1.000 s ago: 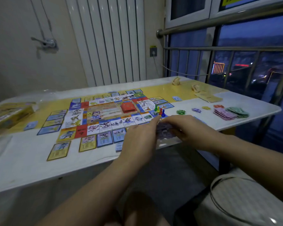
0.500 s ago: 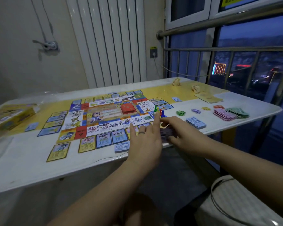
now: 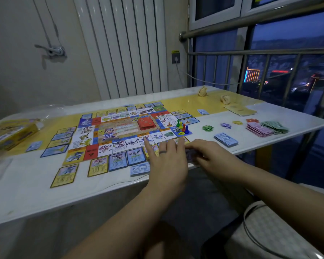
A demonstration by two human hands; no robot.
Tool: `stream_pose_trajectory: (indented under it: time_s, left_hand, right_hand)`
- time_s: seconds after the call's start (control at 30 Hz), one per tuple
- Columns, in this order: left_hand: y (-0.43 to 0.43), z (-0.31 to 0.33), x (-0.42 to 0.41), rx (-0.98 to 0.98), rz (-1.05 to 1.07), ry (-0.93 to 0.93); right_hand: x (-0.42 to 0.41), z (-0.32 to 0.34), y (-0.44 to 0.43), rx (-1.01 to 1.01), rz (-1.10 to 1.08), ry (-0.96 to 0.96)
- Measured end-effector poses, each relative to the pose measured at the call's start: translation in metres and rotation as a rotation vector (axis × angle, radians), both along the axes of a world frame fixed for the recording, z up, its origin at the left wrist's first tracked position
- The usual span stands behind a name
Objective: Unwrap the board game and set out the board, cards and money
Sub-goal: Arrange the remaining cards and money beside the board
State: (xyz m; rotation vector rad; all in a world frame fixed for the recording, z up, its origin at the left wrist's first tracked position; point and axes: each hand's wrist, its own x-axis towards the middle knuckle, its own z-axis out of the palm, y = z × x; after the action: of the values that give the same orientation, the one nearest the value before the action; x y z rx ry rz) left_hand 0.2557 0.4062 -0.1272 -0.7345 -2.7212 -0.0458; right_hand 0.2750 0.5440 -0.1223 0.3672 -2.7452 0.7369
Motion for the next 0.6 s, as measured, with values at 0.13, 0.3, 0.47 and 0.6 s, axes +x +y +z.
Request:
stream_pose_trajectory:
  time_s: [0.13, 0.3, 0.47, 0.6]
  left_hand:
    - [-0.013, 0.008, -0.003, 0.590, -0.133, 0.023]
    - [-0.018, 0.036, 0.020, 1.793, -0.289, -0.901]
    - [-0.024, 0.040, 0.035, 2.231, -0.288, -1.044]
    - [-0.044, 0.030, 0.032, 2.299, -0.197, -1.153]
  right_hand:
    - [0.006, 0.024, -0.003, -0.258, -0.068, 0.098]
    - [0.014, 0.038, -0.033, -0.481, -0.066, 0.433]
    - [0.018, 0.016, -0.060, -0.136, 0.196, 0.494]
    - [0.020, 0.017, -0.056, 0.147, 0.284, 0.463]
